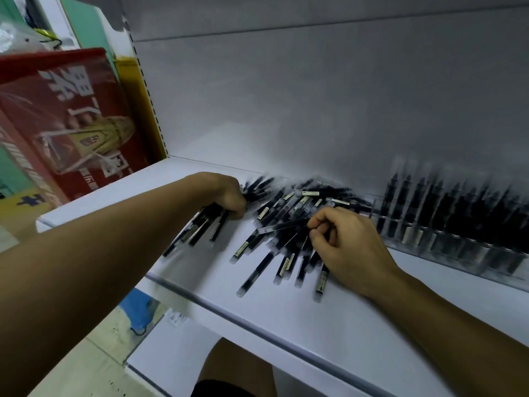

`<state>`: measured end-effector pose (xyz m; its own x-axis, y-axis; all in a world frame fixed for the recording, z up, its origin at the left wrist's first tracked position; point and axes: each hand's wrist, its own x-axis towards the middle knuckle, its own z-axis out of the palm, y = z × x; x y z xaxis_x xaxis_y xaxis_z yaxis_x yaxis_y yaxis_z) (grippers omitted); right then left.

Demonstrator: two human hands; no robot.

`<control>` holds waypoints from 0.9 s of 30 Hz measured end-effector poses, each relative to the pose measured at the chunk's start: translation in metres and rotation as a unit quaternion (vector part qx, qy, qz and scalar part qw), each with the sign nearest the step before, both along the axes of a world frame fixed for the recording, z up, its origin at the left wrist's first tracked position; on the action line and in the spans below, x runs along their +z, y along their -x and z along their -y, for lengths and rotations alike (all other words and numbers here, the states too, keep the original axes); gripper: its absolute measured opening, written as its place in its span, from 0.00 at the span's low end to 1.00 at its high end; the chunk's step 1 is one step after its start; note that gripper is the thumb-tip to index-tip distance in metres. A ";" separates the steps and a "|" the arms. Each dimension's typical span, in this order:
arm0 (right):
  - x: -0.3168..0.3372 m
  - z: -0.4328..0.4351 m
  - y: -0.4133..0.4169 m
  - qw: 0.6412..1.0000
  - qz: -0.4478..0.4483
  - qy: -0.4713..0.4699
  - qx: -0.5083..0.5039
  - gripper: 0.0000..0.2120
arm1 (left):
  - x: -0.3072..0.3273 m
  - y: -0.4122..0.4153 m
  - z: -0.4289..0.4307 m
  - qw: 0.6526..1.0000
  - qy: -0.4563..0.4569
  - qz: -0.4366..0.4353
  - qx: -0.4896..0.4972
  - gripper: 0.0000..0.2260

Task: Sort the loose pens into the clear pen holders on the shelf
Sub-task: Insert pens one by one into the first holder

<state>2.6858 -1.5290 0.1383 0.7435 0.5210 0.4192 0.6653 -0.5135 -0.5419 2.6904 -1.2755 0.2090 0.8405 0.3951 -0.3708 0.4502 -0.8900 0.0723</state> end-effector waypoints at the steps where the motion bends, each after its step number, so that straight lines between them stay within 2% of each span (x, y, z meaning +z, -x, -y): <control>1: 0.000 0.000 0.000 1.000 -0.001 0.000 0.000 0.03 | 0.000 0.000 -0.001 1.000 -0.001 -0.003 -0.003 0.06; 8: 0.000 0.000 0.000 1.000 -0.004 0.003 -0.003 0.04 | -0.003 0.002 -0.012 1.000 0.008 -0.011 -0.005 0.03; 12: 0.000 0.001 -0.001 1.000 -0.005 -0.002 0.000 0.04 | -0.002 0.004 -0.015 0.998 0.039 0.048 -0.004 0.04; 17: 0.000 0.001 -0.001 1.000 -0.005 -0.006 0.003 0.04 | -0.003 0.007 -0.015 0.987 0.088 0.134 0.011 0.10; 27: -0.002 0.001 -0.003 1.000 -0.002 -0.001 -0.001 0.06 | 0.018 0.009 -0.029 0.969 0.107 0.220 0.044 0.07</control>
